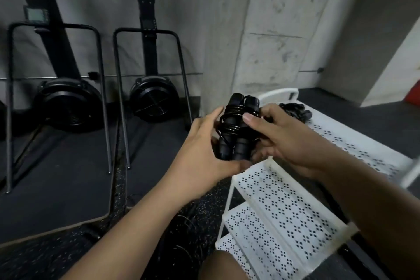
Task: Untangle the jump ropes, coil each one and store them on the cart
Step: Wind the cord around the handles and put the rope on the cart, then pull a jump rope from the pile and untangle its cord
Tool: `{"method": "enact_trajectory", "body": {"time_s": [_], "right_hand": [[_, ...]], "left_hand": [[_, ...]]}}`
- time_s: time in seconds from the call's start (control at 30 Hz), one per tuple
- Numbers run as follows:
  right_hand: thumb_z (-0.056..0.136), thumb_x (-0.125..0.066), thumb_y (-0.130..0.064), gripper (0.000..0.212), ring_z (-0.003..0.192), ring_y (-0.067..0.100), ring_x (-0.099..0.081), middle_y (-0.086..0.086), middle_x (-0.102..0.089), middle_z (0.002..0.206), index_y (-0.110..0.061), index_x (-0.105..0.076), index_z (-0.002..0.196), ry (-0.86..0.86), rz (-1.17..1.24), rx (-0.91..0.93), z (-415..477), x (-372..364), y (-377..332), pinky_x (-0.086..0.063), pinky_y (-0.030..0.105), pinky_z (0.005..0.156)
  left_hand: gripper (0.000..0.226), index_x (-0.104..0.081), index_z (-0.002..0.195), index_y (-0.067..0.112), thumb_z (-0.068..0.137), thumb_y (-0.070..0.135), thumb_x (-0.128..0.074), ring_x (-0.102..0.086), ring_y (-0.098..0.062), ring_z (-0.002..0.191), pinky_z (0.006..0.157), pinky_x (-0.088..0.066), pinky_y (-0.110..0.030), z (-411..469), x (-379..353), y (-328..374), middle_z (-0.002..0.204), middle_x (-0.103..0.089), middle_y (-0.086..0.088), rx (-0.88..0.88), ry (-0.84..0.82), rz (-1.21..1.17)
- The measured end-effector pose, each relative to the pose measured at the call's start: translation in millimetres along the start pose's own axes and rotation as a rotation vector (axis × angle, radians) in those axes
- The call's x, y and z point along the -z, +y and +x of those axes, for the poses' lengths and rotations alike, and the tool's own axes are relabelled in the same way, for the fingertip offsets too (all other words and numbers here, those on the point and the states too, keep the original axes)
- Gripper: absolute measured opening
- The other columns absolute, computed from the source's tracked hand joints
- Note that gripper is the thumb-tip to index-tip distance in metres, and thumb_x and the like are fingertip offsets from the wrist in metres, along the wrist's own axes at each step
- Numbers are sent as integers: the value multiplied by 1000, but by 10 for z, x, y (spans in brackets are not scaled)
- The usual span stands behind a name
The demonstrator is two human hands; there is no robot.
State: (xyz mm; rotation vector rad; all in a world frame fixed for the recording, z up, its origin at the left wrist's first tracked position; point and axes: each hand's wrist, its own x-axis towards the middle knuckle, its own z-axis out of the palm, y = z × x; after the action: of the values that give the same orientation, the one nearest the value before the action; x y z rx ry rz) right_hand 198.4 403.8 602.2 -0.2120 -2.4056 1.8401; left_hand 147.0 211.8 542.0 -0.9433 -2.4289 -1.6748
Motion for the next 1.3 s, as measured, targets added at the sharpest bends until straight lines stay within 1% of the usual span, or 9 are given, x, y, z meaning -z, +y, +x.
{"method": "enact_trajectory", "body": {"time_s": [0.1,0.27,0.37,0.5,0.67,0.83,1.07,1.2,1.3], "right_hand": [[97,-75,-41,46,94,29,-81,14,-79,111,-9,-57,126,98,-76,12,-142,433,-235,-66,52,85],[94,-74,-52,58,93,24,-81,16,-78,110,-4,-61,123,215,-175,14,-189,1153,-443,-66,43,80],[99,-72,-47,62,96,30,-80,21,-78,106,6,-58,129,231,-179,-43,-142,1522,-357,-65,52,92],[105,-66,-40,47,71,20,-76,8,-75,72,4,-67,121,197,-199,-181,-45,1819,-199,-64,34,74],[104,-69,-42,51,66,22,-66,19,-65,85,6,-70,121,265,-271,-296,152,2084,15,-53,27,52],[109,-62,-35,45,62,20,-67,23,-76,92,8,-72,116,172,-485,-391,267,2075,170,-54,29,56],[102,-61,-50,46,96,30,-67,14,-73,108,-6,-70,112,294,-1189,-103,232,1946,9,-55,39,82],[97,-64,-57,31,93,17,-65,-3,-70,104,-29,-65,109,308,-1087,75,119,1576,-175,-54,36,79],[98,-67,-50,27,86,12,-66,-3,-71,99,-24,-71,105,210,-1029,123,49,1100,-279,-49,24,68]], "left_hand": [[99,-42,148,46,62,55,-90,-59,5,120,101,-52,-24,173,-239,314,136,-55,26,-68,43,6],[91,-44,151,43,74,34,-91,-60,-1,118,100,-54,-27,459,-621,735,140,-56,21,-192,-62,69],[89,-48,153,43,75,31,-90,-55,-3,121,105,-46,-20,610,-885,826,137,-50,16,-236,-122,109],[80,-53,150,38,78,29,-89,-52,0,114,93,-36,1,748,-1158,792,136,-44,12,-189,-134,131],[58,-61,128,23,79,32,-90,-59,-12,113,101,-49,-25,866,-1365,727,128,-51,7,-174,-72,198],[47,-68,123,18,84,38,-85,-59,-18,114,96,-52,-36,905,-1475,567,124,-57,5,-193,-101,390],[45,-69,131,23,95,51,-70,-50,-17,124,104,-44,-35,815,-1363,477,130,-58,8,-253,18,448],[36,-67,129,27,96,43,-71,-58,-14,118,98,-50,-36,659,-1109,293,126,-57,11,-231,35,314],[33,-67,125,29,94,39,-72,-61,-10,107,91,-52,-33,544,-894,73,118,-57,14,-169,45,276]]}}
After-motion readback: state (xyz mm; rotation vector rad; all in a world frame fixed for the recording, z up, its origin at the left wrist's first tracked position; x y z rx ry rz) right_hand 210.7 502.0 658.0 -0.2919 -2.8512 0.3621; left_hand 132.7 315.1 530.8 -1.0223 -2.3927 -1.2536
